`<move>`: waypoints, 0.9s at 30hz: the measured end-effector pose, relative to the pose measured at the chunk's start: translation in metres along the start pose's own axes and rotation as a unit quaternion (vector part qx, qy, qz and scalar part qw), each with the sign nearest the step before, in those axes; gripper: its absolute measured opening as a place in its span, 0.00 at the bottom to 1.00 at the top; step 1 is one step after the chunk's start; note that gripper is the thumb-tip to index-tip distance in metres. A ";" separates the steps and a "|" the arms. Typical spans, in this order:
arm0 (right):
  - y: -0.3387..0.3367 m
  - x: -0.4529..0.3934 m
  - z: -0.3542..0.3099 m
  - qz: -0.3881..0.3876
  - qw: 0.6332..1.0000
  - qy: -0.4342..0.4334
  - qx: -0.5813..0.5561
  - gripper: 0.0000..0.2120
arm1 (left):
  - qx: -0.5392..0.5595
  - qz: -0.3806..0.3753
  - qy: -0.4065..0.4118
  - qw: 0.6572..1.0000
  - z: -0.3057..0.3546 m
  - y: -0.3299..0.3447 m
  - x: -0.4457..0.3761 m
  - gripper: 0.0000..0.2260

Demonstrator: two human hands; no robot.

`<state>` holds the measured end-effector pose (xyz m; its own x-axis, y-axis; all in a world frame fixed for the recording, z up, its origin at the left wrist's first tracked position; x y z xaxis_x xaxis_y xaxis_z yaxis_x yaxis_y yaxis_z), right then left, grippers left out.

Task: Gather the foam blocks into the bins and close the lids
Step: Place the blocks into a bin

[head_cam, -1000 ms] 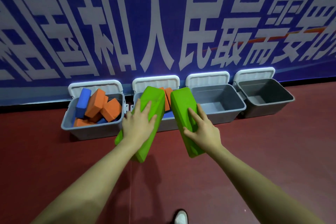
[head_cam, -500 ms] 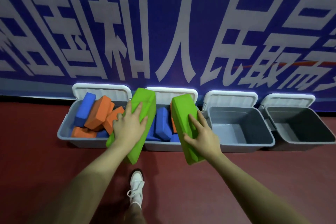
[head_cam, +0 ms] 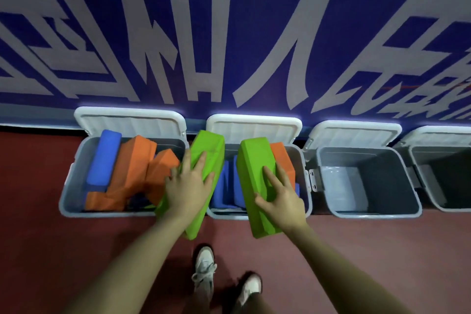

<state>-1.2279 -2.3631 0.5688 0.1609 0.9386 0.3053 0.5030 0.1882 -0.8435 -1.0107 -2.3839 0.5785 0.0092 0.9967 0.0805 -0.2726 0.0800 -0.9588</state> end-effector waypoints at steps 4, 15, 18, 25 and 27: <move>0.051 -0.057 0.009 -0.014 0.999 0.019 -0.026 0.33 | 0.005 -0.029 -0.021 0.999 -0.017 0.062 -0.045 0.26; 0.155 -0.202 0.075 0.009 0.994 0.016 -0.110 0.33 | 0.052 -0.047 -0.096 0.993 -0.029 0.249 -0.144 0.25; 0.172 -0.229 0.087 -0.007 0.988 0.007 -0.155 0.34 | 0.042 -0.037 -0.072 0.996 -0.022 0.280 -0.161 0.25; 0.180 -0.256 0.107 -0.012 0.991 -0.006 -0.136 0.40 | 0.063 -0.087 -0.021 0.994 -0.009 0.331 -0.164 0.29; 0.178 -0.258 0.114 -0.034 0.986 -0.016 -0.161 0.42 | 0.083 -0.078 -0.021 0.993 -0.012 0.338 -0.163 0.27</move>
<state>-1.2767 -2.5383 0.2896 0.0945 0.9365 0.3376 0.7557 0.1533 -0.6367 -1.0926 -2.5188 0.2378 0.0239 0.9705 0.2398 -0.4255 0.2269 -0.8760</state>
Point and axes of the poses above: each hand's wrist, its own x-axis away from the middle knuckle, its own y-axis out of the palm, z = x × y, the point moved 1 cm from there along -x, towards the middle knuckle, and after that the axes turned 10 degrees about y, right-handed, at the moved point
